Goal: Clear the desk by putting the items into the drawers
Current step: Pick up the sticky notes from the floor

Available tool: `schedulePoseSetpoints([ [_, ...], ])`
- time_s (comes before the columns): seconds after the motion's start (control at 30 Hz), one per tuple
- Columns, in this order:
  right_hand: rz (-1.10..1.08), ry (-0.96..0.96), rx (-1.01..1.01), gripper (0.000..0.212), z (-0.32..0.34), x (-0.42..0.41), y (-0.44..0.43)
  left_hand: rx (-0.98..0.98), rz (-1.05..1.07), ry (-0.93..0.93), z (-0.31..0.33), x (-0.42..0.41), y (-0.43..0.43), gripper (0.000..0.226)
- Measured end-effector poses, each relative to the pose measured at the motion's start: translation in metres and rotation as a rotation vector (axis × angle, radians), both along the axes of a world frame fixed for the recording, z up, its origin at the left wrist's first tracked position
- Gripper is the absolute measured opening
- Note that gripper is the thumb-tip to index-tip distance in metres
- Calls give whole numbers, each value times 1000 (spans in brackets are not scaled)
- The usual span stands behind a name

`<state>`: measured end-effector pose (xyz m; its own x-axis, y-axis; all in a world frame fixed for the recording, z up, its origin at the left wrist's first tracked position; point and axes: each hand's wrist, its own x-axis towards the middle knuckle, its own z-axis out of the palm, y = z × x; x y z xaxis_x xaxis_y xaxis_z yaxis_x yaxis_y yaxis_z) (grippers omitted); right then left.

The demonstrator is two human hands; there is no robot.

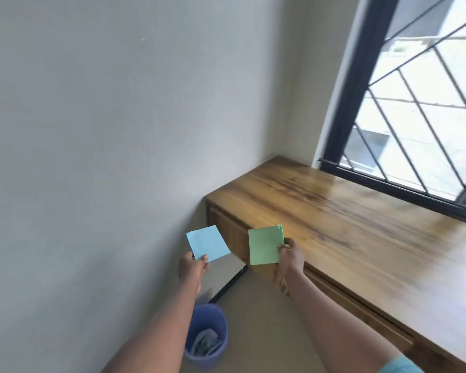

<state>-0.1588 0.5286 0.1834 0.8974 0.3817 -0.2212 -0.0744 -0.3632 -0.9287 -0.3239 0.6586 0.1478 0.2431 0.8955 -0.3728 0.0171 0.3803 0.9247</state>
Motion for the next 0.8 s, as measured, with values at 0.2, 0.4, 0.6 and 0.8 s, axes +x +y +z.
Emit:
schedulePoseSetpoints([
  [0.2, -205, 5, 9, 35, 17, 79, 18, -36, -207, -6, 13, 108, 42, 32],
  [0.4, -263, 86, -24, 32, 4, 136, 32, -106, -235, -1, 14, 188, 63, 41],
  [0.6, -215, 117, -112, 35, -10, 205, 59, -88, -156, 48, 5, 256, 93, 44],
  [0.8, -107, 80, -205, 31, -14, 251, 90, 192, -197, 570, 1, 296, 108, 36],
])
